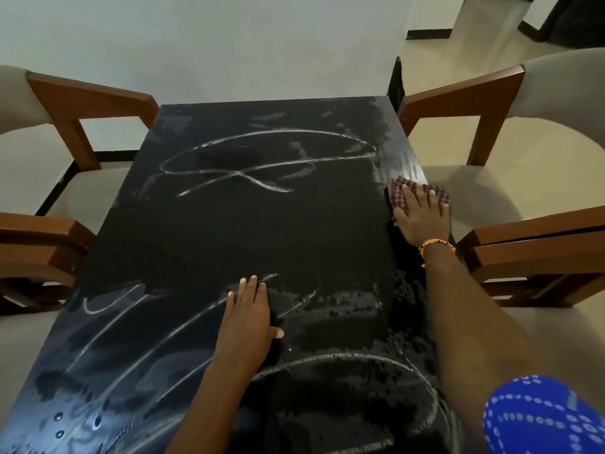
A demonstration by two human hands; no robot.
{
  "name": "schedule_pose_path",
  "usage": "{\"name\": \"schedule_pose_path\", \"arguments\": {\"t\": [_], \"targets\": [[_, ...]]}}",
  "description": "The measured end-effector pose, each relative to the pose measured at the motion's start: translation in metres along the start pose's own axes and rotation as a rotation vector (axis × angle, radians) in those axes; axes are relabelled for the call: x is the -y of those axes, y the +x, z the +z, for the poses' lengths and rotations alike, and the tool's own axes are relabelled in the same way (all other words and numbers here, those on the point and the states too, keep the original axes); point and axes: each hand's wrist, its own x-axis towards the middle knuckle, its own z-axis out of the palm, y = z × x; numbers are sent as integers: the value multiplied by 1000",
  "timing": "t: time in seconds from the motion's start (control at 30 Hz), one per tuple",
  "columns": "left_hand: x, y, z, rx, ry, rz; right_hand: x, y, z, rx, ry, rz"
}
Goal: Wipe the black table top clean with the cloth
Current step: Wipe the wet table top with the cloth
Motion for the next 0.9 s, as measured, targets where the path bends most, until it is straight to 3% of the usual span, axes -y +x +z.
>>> {"name": "schedule_pose_path", "arguments": {"t": [0.13,0.23,0.47,0.6,0.7,0.9], "targets": [[-1,-1,0,3,-1,11,2,-22,-1,-26,28,137],[-2,0,-4,26,52,34,31,-47,8,-53,34,94],[-2,-24,1,-17,11,15,160,-119,34,120,82,-421],[-10,-39,15,-10,50,68,155,-148,40,164,62,-641],[-18,-39,18,-25,30,98,108,-148,30,117,55,-585],[-27,-41,19,18,-39,95,-17,-140,-1,55,26,-198]]}}
